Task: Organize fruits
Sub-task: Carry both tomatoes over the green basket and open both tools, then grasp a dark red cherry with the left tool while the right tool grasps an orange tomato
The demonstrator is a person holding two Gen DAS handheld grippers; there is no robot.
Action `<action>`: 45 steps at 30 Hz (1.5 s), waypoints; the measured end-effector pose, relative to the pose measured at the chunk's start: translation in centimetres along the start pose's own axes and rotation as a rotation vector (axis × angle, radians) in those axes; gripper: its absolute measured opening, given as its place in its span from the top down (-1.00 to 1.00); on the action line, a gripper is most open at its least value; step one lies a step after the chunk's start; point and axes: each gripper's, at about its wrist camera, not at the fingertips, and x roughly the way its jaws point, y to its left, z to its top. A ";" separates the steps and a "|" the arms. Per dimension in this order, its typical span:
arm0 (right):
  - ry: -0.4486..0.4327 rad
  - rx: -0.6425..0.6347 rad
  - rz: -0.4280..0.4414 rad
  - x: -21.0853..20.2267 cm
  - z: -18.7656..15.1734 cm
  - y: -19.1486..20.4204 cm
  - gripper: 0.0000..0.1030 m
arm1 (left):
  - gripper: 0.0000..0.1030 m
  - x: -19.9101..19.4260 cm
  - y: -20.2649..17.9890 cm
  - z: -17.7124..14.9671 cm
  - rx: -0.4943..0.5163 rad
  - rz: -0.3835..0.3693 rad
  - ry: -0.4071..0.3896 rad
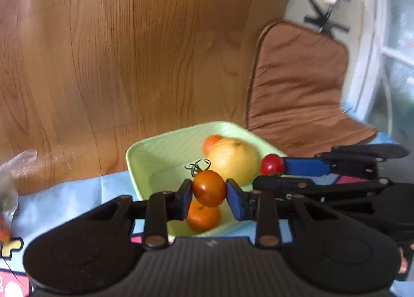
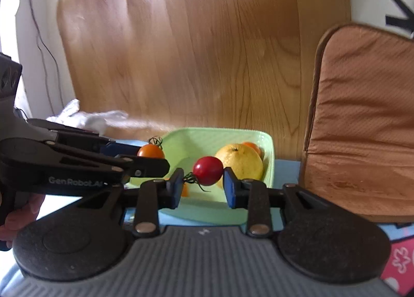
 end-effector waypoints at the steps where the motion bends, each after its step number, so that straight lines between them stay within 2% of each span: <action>1: 0.005 0.000 -0.008 0.5 -0.1 -0.1 0.29 | 0.44 0.7 0.2 0.0 -0.007 0.009 0.010; 5: 0.007 0.028 -0.026 0.3 -0.5 -0.7 0.28 | 0.43 0.6 0.6 -0.4 -0.055 0.030 0.008; 9: -0.029 0.041 -0.035 -2.4 -0.8 -0.4 0.27 | 0.40 -2.5 1.2 -0.5 -0.083 0.043 -0.051; 11: -0.049 0.077 -0.019 -4.4 -1.3 -0.4 0.27 | 0.40 -5.1 1.8 -1.0 -0.118 0.019 -0.090; 16: -0.042 0.176 0.024 -9.4 -4.7 0.8 0.28 | 0.40 -11.7 2.5 -5.6 -0.166 0.004 -0.150; 19: -0.017 0.229 0.083 -11.8 -7.3 2.4 0.29 | 0.40 -14.5 2.7 -9.7 -0.203 0.025 -0.148; 21: 0.012 0.208 0.117 -12.4 -8.5 3.9 0.29 | 0.40 -15.4 2.7 -12.0 -0.237 0.022 -0.126; 25: 0.038 0.049 0.114 -11.0 -7.7 7.2 0.29 | 0.40 -14.8 2.0 -13.6 -0.234 0.022 -0.075; 27: 0.044 0.020 0.134 -9.5 -6.7 7.6 0.29 | 0.32 -14.1 1.6 -13.4 -0.221 0.002 -0.075; 29: 0.062 0.007 0.146 -7.6 -5.9 7.9 0.29 | 0.10 -13.4 1.5 -13.2 -0.212 0.000 -0.073; 31: 0.082 0.010 0.157 -6.0 -5.5 7.7 0.29 | 0.10 -12.6 1.6 -13.0 -0.215 0.004 -0.060; 36: 0.137 0.081 0.209 -3.6 -5.2 7.2 0.28 | 0.19 -10.9 1.7 -13.2 -0.227 0.010 -0.029; 38: 0.150 0.080 0.199 -2.9 -5.2 7.3 0.28 | 0.39 -10.2 1.6 -13.2 -0.224 0.008 -0.011; 40: 0.172 0.087 0.190 -2.2 -5.3 7.3 0.36 | 0.44 -10.2 1.6 -13.1 -0.232 0.001 -0.014; 45: 0.166 0.069 0.183 -5.6 -6.3 7.1 0.37 | 0.44 -11.7 -0.4 -14.2 -0.226 -0.068 -0.004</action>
